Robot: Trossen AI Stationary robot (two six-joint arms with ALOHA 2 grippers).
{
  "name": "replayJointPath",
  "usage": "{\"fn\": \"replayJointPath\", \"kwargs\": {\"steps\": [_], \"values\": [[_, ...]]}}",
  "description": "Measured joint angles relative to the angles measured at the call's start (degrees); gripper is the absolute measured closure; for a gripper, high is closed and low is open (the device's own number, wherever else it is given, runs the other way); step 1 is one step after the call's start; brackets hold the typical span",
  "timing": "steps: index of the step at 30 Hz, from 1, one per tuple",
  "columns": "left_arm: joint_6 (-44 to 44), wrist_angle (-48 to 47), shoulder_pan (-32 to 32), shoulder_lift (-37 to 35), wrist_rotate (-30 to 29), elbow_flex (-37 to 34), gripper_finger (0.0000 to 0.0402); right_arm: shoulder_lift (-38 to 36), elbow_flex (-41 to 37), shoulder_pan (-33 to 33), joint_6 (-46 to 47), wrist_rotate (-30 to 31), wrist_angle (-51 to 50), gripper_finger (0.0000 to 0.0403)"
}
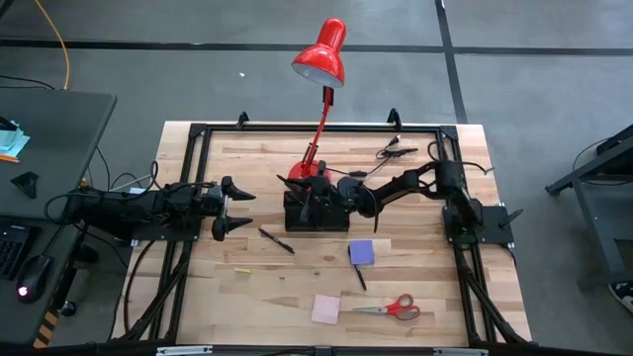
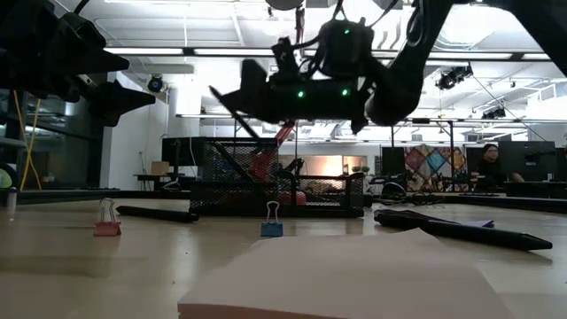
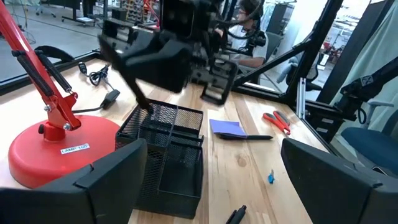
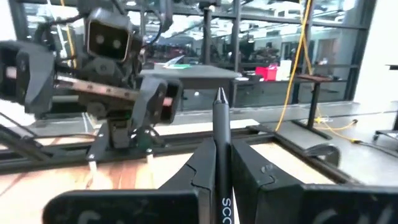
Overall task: Pick and place office supplies into organizer
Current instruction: Put the black pen into the black desk organizer
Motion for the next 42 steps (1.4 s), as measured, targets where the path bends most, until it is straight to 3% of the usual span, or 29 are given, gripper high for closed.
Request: {"fn": "replayJointPath", "kwargs": {"steps": [7,19,27,32,38,42], "values": [[0.0,0.0,0.0,0.0,0.0,0.0,0.0043,3.9,2.5,-0.2,0.8,-1.4,0.1,0.0377],[0.0,0.0,0.0,0.0,0.0,0.0,0.0043,3.8,2.6,0.7,-1.0,0.6,-0.6,0.029],[0.0,0.0,0.0,0.0,0.0,0.0,0.0043,3.8,2.6,3.3,-5.0,1.4,2.8,0.028],[0.0,0.0,0.0,0.0,0.0,0.0,0.0043,3.8,3.6,8.4,-6.5,7.3,-1.1,0.028],[0.0,0.0,0.0,0.0,0.0,0.0,0.0043,3.8,10.2,15.1,-4.4,19.5,-18.1,0.028],[0.0,0.0,0.0,0.0,0.0,0.0,0.0043,3.8,12.9,17.1,0.7,21.2,-24.6,0.0279]]}}
